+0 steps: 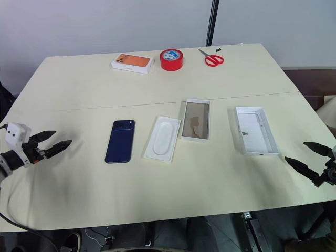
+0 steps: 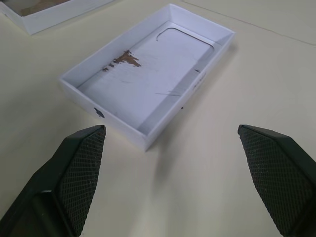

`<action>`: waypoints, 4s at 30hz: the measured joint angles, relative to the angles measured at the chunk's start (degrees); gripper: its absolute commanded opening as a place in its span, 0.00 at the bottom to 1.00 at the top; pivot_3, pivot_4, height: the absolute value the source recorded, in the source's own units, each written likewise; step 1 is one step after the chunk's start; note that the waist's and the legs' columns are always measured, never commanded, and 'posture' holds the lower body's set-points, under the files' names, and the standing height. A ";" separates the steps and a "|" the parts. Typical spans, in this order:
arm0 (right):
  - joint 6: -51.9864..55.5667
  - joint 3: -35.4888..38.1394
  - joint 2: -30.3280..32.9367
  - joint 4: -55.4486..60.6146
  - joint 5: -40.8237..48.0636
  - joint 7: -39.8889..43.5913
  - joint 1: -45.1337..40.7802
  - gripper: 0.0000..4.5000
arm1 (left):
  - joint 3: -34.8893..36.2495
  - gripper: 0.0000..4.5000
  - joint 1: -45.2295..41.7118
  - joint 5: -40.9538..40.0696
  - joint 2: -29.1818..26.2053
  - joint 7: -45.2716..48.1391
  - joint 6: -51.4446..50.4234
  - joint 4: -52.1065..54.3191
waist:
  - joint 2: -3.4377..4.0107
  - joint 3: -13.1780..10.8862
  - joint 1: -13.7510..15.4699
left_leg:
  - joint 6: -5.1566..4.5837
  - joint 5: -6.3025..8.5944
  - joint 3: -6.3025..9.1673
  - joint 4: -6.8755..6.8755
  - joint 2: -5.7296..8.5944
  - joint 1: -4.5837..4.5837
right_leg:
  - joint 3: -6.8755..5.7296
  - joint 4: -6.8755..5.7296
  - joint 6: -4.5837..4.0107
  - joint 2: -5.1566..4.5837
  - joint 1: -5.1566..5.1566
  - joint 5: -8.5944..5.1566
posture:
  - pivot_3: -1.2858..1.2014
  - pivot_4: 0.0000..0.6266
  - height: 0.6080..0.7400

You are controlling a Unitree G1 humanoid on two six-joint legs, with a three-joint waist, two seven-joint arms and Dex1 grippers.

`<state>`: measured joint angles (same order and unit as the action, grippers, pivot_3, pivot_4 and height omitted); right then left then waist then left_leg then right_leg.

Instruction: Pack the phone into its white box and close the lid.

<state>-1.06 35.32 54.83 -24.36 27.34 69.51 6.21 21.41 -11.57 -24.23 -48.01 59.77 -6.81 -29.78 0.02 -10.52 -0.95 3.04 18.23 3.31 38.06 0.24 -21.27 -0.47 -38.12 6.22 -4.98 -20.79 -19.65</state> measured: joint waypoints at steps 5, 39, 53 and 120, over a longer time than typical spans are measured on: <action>0.07 0.00 -0.08 0.53 -0.09 -0.60 -0.03 1.00 | -0.02 1.00 -0.09 -0.01 0.06 -0.20 -0.46 0.00 | 0.00 0.00 -0.01 | 0.00 0.00 0.00 0.00 0.00 -0.01 | 0.00 0.01 0.00 0.01 -0.01 0.00 | 0.52 0.24 1.00; 12.98 -24.78 -12.14 38.63 -0.21 -16.71 -15.30 1.00 | -14.53 1.00 -18.39 -22.35 26.87 -25.95 -67.94 29.05 | -0.08 0.04 0.18 | 0.43 -0.27 0.09 0.24 0.03 -0.11 | 0.06 -0.03 0.08 0.12 -0.05 0.08 | 0.52 0.24 1.00; 12.62 -24.66 -12.13 40.03 -1.26 -17.43 -13.39 1.00 | -13.44 0.05 -19.73 -20.93 29.28 -27.94 -66.31 23.09 | -0.08 0.07 0.31 | 0.38 -0.33 0.11 0.27 0.09 -0.07 | 0.04 0.00 0.13 0.03 0.07 0.11 | 0.52 0.24 1.00; 12.76 -44.85 -23.99 33.01 -11.28 -9.66 -22.41 0.83 | 8.44 0.00 -14.69 -50.63 39.93 -60.38 -73.90 30.80 | -0.26 0.06 0.22 | 0.56 -0.42 0.18 0.26 0.05 -0.15 | 0.04 0.00 0.15 0.02 -0.08 0.17 | 0.52 0.24 1.00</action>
<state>11.70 -9.54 30.84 8.66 16.06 59.85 -16.21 29.85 -26.25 -74.87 -8.09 -0.61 -80.71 1.02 -0.24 -10.45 -0.73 3.60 17.82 3.49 38.32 0.29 -21.42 -0.42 -38.12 6.37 -4.96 -20.87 -19.48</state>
